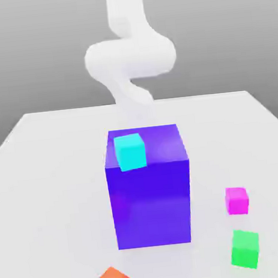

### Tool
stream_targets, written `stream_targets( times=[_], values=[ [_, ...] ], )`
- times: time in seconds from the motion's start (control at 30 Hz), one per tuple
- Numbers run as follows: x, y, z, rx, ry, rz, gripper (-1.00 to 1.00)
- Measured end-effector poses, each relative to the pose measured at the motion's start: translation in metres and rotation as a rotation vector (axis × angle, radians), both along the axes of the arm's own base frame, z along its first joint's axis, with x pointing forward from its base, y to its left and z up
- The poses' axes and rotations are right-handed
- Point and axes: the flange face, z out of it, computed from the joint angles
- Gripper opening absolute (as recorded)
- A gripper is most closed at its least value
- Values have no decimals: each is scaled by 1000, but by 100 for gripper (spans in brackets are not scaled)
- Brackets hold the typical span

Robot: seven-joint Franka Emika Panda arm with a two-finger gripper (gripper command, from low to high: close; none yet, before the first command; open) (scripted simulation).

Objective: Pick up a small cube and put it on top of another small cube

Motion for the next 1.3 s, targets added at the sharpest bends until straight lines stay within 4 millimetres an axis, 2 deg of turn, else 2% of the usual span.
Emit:
stream_targets(
  times=[0.07,0.13,0.2,0.3,0.37,0.47,0.6,0.67,0.87,0.9,1.13,1.3],
  values=[
    [23,26,-49,-48,69,123,0],
    [37,54,-99,-96,133,245,0],
    [43,82,-149,-145,194,367,0],
    [38,123,-224,-221,281,553,0],
    [26,148,-274,-274,338,683,0],
    [-5,178,-346,-357,420,879,0],
    [-64,205,-430,-472,518,1148,0],
    [-88,207,-463,-516,556,1245,0],
    [-93,203,-521,-525,571,1268,0],
    [-94,203,-530,-524,572,1268,-100],
    [-94,203,-532,-525,573,1268,-100],
    [-93,203,-493,-527,573,1267,-100]
  ],
)
